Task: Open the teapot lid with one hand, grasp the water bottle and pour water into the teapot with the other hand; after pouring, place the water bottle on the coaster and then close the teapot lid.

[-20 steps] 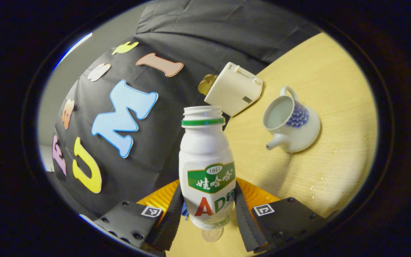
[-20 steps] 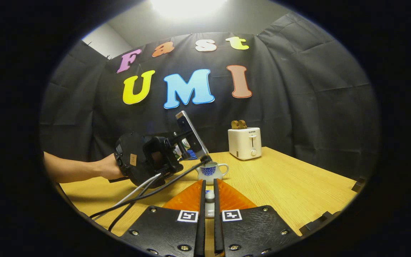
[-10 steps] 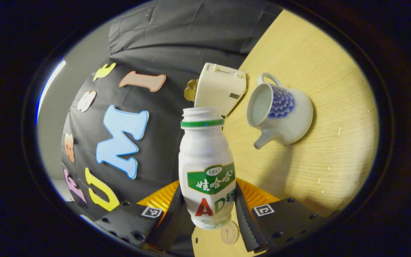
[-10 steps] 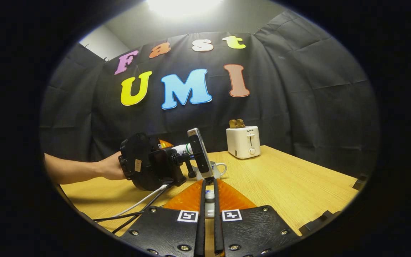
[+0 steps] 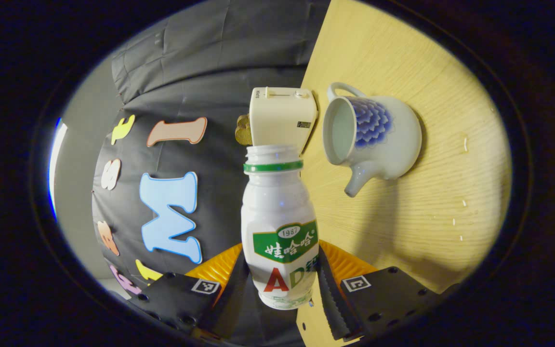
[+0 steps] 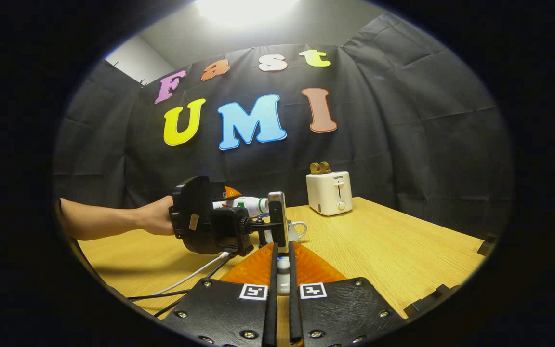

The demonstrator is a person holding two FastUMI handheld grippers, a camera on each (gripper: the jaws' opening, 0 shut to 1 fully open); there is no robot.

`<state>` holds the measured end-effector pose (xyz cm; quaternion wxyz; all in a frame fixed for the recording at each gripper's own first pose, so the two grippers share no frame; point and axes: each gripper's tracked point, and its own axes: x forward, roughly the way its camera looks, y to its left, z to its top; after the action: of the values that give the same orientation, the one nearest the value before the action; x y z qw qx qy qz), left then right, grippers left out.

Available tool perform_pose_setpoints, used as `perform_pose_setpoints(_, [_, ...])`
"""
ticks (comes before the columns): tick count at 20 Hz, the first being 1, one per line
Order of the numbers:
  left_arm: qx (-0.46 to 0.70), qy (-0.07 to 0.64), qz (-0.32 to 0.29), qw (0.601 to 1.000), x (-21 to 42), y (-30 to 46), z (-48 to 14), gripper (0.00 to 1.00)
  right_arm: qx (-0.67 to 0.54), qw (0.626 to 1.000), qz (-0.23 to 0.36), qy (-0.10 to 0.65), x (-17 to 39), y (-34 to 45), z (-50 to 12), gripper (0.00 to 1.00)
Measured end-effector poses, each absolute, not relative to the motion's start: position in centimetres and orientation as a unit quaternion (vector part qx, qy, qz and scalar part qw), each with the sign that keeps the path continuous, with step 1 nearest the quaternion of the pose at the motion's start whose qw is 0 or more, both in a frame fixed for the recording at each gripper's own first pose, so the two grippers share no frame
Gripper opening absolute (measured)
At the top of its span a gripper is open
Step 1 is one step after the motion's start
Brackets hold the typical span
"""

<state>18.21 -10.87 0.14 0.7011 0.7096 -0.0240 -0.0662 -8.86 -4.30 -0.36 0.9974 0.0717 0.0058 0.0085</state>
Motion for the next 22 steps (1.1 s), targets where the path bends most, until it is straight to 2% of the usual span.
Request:
perform_pose_setpoints(5, [0.731,-0.036,-0.068,0.678,18.2,-11.1,0.4,0.82,0.072,0.997,0.006,0.004,-9.1,-4.6,-0.4,0.10])
perform_pose_setpoints(6, [0.737,-0.035,-0.068,0.672,18.3,-11.0,0.4,0.72,0.073,0.997,0.005,0.003,-9.1,-4.6,-0.3,0.10])
perform_pose_setpoints(7, [0.744,-0.037,-0.064,0.664,18.4,-10.9,0.5,0.82,0.073,0.997,0.005,0.002,-9.1,-4.7,-0.2,0.10])
perform_pose_setpoints(8, [0.752,-0.041,-0.060,0.655,18.3,-10.8,0.7,0.82,0.072,0.997,0.005,0.001,-9.3,-4.7,-0.2,0.10])
perform_pose_setpoints(9, [0.757,-0.044,-0.060,0.650,18.4,-10.8,0.8,0.77,0.072,0.997,0.004,0.002,-9.3,-4.8,-0.2,0.10])
perform_pose_setpoints(10, [0.758,-0.045,-0.060,0.648,18.3,-10.9,0.8,0.82,0.071,0.997,0.003,0.002,-9.2,-4.8,-0.3,0.10])
perform_pose_setpoints(11, [0.757,-0.045,-0.062,0.648,18.3,-10.9,0.8,0.82,0.072,0.997,0.003,0.004,-9.2,-4.8,-0.4,0.10])
perform_pose_setpoints(14, [0.758,-0.045,-0.066,0.647,18.2,-11.0,0.8,0.72,0.076,0.997,0.005,0.005,-9.3,-4.7,-0.3,0.10])
perform_pose_setpoints(15, [0.763,-0.047,-0.066,0.642,18.2,-10.9,1.0,0.72,0.074,0.997,0.004,0.004,-9.3,-4.8,-0.3,0.10])
perform_pose_setpoints(16, [0.770,-0.049,-0.067,0.633,18.2,-11.0,1.1,0.82,0.072,0.997,0.004,0.003,-9.3,-4.8,-0.2,0.10])
perform_pose_setpoints(17, [0.774,-0.051,-0.067,0.628,18.2,-11.0,1.1,0.77,0.072,0.997,0.005,0.002,-9.3,-4.7,-0.1,0.10])
perform_pose_setpoints(22, [0.782,-0.061,-0.068,0.616,18.3,-10.9,1.4,0.78,0.074,0.997,0.002,0.004,-9.3,-4.9,-0.3,0.10])
